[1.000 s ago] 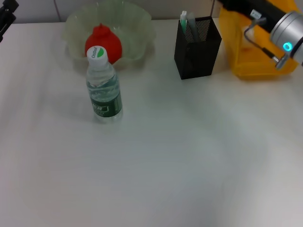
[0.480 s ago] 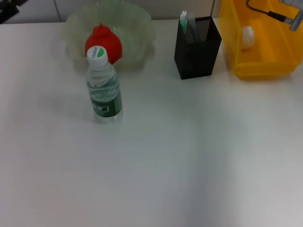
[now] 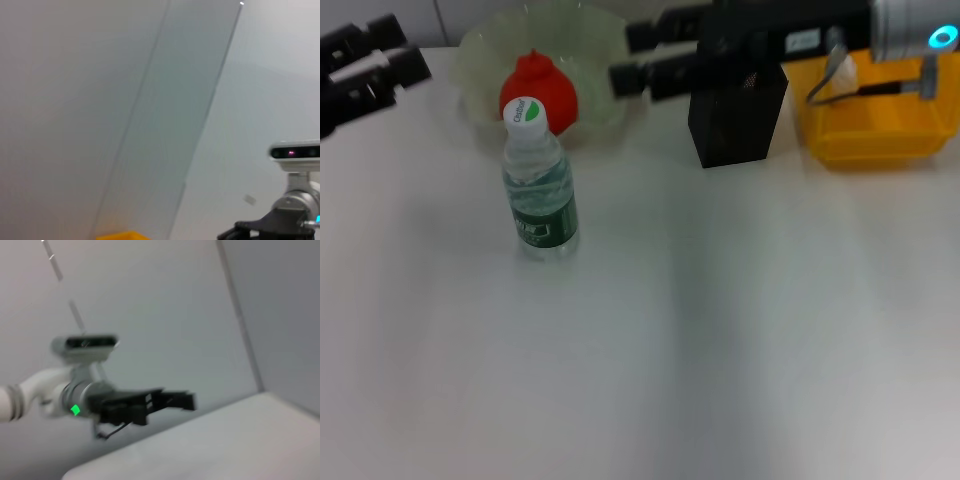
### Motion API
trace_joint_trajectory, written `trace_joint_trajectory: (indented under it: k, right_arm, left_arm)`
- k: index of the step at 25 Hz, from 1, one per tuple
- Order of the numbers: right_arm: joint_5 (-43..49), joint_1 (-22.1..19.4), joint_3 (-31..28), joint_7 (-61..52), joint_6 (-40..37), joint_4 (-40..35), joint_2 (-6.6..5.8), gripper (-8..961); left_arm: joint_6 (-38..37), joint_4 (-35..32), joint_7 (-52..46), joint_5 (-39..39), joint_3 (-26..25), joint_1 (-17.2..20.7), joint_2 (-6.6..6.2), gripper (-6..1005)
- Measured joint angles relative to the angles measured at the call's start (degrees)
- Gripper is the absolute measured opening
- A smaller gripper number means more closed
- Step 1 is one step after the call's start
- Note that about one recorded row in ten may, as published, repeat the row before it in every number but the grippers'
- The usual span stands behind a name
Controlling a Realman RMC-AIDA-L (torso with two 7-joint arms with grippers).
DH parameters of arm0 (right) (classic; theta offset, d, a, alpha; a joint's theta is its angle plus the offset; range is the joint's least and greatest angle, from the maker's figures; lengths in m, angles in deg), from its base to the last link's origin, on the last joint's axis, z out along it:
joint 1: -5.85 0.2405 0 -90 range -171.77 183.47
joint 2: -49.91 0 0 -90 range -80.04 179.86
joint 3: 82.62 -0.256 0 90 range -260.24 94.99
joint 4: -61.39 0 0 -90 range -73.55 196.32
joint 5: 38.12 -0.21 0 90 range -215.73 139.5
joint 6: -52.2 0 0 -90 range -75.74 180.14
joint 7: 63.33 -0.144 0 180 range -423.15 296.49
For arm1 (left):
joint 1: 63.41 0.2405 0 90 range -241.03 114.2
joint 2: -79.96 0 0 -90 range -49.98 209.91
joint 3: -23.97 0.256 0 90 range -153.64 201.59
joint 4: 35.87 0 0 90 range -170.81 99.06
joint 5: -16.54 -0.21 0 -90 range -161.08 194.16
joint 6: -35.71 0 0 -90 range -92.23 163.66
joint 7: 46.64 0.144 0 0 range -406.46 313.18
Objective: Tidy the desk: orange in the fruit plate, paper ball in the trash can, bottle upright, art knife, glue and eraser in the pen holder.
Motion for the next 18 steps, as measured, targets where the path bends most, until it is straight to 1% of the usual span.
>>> trace_joint_trajectory:
  k: [1,2,3,6,7,18]
  right_arm:
    - [0.6,0.2,0.3,0.0,-0.1,0.0,0.7,786]
    - [1.4,0.3,1.2,0.0,0.0,-0.2,1.95,786]
    - [1.4,0.3,1.2,0.0,0.0,-0.2,1.95,786]
    - [1.6,0.5,2.1,0.0,0.3,-0.2,3.01,786]
    - [1.6,0.6,2.2,0.1,0.4,-0.1,3.57,786]
    - [1.3,0.8,1.9,1.4,2.9,0.8,4.58,786]
  left_arm:
    - [-0.4,0.1,0.0,-0.9,0.0,-0.2,0.05,805]
    - [-0.8,0.5,-0.1,-2.9,0.0,-0.7,0.2,805]
    - [-0.8,0.5,-0.1,-2.9,0.0,-0.7,0.2,805]
    - [-1.2,0.6,-0.7,-5.7,0.0,-1.1,0.48,805]
    - [-1.2,0.7,-0.8,-6.7,-0.2,-1.1,0.63,805]
    - [-1.2,0.7,-0.9,-7.1,-0.4,-0.2,0.29,805]
